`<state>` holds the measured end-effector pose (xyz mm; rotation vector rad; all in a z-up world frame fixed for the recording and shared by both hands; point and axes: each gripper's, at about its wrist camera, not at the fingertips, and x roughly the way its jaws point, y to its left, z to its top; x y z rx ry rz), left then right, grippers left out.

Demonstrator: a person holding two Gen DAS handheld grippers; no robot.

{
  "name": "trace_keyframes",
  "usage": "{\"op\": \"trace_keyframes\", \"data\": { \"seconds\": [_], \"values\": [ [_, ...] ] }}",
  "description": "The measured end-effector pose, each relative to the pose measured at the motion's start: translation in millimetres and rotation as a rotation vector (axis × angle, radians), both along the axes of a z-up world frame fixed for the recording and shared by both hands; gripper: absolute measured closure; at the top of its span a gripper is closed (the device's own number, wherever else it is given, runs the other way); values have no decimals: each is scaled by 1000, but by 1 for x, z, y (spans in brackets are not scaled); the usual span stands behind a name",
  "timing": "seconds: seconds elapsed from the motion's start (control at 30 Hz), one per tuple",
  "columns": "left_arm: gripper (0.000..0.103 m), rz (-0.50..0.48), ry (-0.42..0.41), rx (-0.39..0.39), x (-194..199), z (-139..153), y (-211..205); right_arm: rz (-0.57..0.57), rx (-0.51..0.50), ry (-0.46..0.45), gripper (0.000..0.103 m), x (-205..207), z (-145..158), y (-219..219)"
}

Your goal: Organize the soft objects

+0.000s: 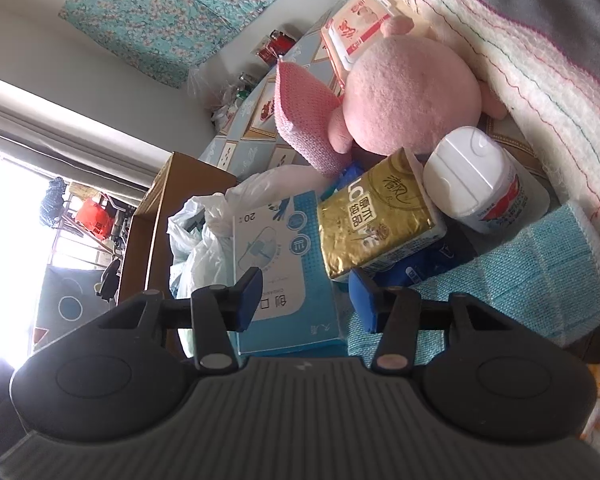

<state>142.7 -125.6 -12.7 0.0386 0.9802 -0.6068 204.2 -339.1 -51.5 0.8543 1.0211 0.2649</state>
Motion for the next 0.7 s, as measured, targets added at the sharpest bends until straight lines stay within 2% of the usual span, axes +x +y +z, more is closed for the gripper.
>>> {"op": "trace_keyframes", "data": {
  "seconds": [0.07, 0.3, 0.5, 0.7],
  "values": [
    [58, 24, -3, 38, 8, -6, -5, 5, 15, 18, 56, 5, -6, 0],
    [58, 80, 60, 85, 36, -23, -5, 13, 41, 56, 55, 18, -20, 4],
    [56, 108, 107, 90, 57, -34, -7, 39, 71, 69, 54, 27, -25, 6],
    [52, 130, 104, 96, 65, -40, -10, 51, 71, 65, 53, 31, -22, 13]
  ]
}}
